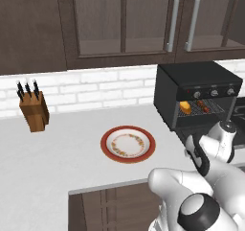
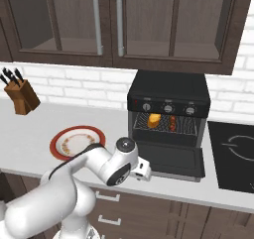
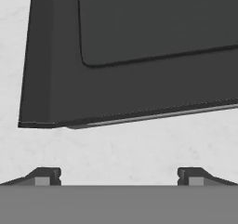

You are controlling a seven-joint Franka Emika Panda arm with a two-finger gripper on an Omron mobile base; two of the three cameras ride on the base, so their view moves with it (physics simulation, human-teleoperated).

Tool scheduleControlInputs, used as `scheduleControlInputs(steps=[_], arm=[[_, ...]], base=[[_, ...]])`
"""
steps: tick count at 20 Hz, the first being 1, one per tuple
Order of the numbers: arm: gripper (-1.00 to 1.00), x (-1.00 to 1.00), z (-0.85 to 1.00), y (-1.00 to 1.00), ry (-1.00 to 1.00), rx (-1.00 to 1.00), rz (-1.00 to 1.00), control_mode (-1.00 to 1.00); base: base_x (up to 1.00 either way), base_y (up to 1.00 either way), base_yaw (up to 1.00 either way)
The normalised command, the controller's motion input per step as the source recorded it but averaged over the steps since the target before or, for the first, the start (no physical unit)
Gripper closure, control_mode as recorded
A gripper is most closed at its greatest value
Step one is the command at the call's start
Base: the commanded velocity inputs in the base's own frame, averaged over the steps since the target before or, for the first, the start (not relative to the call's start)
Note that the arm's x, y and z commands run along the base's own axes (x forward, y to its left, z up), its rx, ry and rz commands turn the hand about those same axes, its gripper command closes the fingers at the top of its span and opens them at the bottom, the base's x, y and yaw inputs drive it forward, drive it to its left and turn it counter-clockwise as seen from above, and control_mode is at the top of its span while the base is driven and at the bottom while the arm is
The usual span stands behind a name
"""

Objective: Pick up the kebab skewer and baguette bread, and place them inside the toaster oven. Close the toaster oven door and start by setting the timer.

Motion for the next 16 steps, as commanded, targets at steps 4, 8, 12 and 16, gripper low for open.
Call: scheduleControlInputs(steps=[4,8,12,16], arm=[[-1.00,0.00,-0.29,0.00,0.00,-0.07,0.00,-1.00],[-1.00,0.06,-0.21,0.00,0.00,-0.02,0.00,-1.00],[-1.00,0.14,-0.25,0.00,0.00,0.00,0.00,-1.00],[-1.00,0.13,-0.42,0.01,0.00,0.00,0.00,-1.00]], base=[[0.00,0.00,0.00],[0.00,0.00,0.00],[0.00,0.00,0.00],[0.00,0.00,0.00]])
